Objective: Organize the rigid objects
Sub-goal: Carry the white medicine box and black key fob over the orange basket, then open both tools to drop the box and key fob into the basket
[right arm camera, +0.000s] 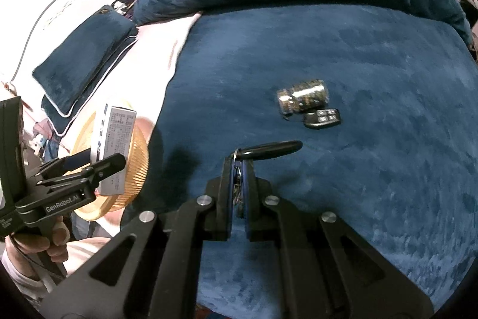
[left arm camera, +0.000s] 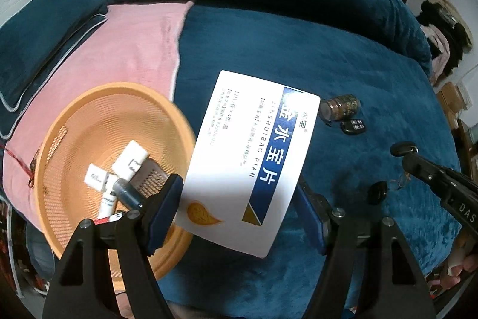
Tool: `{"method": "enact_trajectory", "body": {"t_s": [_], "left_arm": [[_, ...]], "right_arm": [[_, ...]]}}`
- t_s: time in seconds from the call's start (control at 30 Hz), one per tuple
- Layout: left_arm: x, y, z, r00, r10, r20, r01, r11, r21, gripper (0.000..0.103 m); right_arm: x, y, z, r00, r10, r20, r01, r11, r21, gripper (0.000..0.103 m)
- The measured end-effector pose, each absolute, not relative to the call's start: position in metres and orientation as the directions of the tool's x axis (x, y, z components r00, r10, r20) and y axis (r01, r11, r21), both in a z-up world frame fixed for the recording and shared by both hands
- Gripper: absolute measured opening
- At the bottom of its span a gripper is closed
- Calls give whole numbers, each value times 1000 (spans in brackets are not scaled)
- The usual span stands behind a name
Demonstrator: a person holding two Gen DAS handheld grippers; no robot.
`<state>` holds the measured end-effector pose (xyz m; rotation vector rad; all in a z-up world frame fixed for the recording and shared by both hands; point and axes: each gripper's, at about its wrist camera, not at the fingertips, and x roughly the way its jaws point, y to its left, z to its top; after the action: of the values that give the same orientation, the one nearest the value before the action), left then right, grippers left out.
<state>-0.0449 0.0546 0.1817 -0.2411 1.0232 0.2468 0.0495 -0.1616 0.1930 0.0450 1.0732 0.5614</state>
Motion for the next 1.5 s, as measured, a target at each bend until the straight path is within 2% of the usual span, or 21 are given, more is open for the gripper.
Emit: {"method": "enact_trajectory", "body": {"t_s": [0.53,1.37,1.4,1.43,1.47,1.5], "left_arm": [[-89,102,188,515,130,-847,-416,902,-114,75],[-156,186,166,485,193,-853,-590,792,-157,73],[-158,188,166,484,193,-854,-593,790,-158,71],[-159,190,165,483,190,-855,-594,788,-161,53],[-160,194,162,473,179,-862,-599,784,-166,48],[-160,196,161,468,176,-866,-604,779,-168,47]], "right_arm": [[36,-115,209,340,488,-804,-506,816,281,6],[10,-18,220,267,553,-789,-656,704,272,6],[10,-14,221,264,555,-789,-661,700,271,6],[9,-10,220,260,557,-789,-666,695,272,6],[8,-7,220,255,559,-789,-670,690,272,6],[7,-3,220,251,561,-789,-675,686,272,6]]}}
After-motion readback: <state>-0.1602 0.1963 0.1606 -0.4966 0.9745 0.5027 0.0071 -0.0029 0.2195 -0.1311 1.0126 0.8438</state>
